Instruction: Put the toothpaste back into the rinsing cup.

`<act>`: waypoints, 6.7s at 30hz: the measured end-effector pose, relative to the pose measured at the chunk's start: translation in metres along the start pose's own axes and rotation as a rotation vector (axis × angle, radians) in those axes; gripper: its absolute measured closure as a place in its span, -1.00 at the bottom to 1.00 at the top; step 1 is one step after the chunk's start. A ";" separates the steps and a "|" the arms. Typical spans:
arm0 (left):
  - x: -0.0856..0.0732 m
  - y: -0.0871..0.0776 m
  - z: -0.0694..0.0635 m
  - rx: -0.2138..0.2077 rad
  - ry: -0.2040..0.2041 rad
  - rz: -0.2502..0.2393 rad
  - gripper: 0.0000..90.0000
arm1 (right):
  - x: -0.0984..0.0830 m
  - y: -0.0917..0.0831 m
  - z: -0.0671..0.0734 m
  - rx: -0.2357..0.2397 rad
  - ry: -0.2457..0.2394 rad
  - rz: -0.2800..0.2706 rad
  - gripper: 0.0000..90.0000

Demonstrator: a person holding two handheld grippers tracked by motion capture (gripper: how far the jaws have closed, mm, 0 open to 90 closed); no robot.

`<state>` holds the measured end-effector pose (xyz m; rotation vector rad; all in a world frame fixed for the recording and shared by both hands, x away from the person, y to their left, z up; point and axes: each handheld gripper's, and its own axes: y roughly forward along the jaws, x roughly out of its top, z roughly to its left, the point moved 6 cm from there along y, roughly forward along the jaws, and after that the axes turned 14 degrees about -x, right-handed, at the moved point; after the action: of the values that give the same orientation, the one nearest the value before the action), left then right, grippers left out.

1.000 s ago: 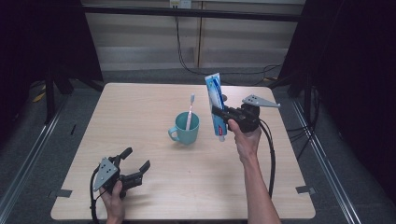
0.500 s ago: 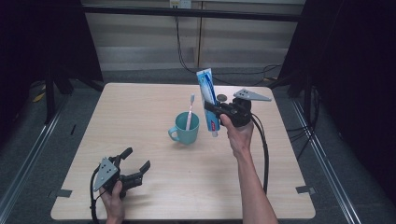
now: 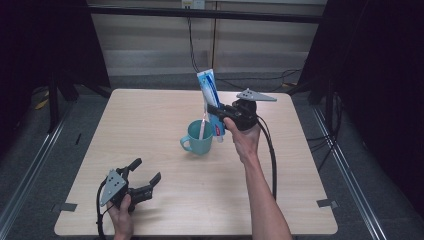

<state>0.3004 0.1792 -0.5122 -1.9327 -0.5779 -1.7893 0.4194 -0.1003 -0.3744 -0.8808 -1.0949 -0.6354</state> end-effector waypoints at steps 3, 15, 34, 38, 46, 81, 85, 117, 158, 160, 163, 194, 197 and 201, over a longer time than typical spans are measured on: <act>0.000 0.000 0.000 0.000 0.001 0.001 -0.65 | -0.001 0.006 0.002 0.000 -0.006 0.016 0.59; 0.000 0.000 0.000 0.003 0.003 -0.005 -0.65 | 0.001 0.025 0.005 -0.005 -0.005 0.037 0.59; 0.000 0.000 0.001 0.002 0.016 0.000 -0.65 | -0.007 0.056 0.004 -0.015 0.032 0.050 0.58; 0.000 0.000 0.001 0.000 0.016 0.000 -0.65 | -0.007 0.061 0.008 -0.025 0.018 0.056 0.58; 0.000 0.000 0.001 0.004 0.012 -0.001 -0.65 | -0.012 0.070 0.006 -0.019 0.035 0.065 0.58; 0.000 0.000 0.001 0.021 0.016 0.007 -0.65 | -0.041 0.072 0.003 -0.023 0.009 0.132 0.55; 0.000 0.000 0.001 0.013 0.011 0.005 -0.65 | -0.045 0.072 0.003 -0.025 0.010 0.144 0.54; 0.000 0.000 0.001 0.013 0.015 0.012 -0.65 | -0.068 0.056 -0.003 -0.024 -0.012 0.204 0.53; 0.000 0.000 0.001 0.020 0.014 0.013 -0.65 | -0.062 0.026 -0.014 -0.045 0.014 0.138 -0.22; 0.000 0.000 0.001 0.016 0.013 0.013 -0.65 | -0.063 0.023 -0.017 -0.054 0.017 0.135 -0.27; 0.000 0.000 0.001 0.019 0.015 0.012 -0.65 | -0.064 0.016 -0.022 -0.073 0.030 0.129 -0.32; 0.000 0.000 0.001 0.019 0.014 0.013 -0.65 | -0.089 -0.058 -0.062 -0.220 0.058 0.070 -0.50; 0.000 0.000 0.001 0.018 0.014 0.014 -0.65 | -0.096 -0.064 -0.063 -0.226 0.068 0.064 -0.53; 0.000 0.000 0.001 0.015 0.013 0.013 -0.65 | -0.107 -0.067 -0.061 -0.248 0.052 0.070 -0.56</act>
<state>0.3011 0.1799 -0.5124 -1.9086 -0.5720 -1.7835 0.3575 -0.1849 -0.4675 -1.1053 -0.9467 -0.7419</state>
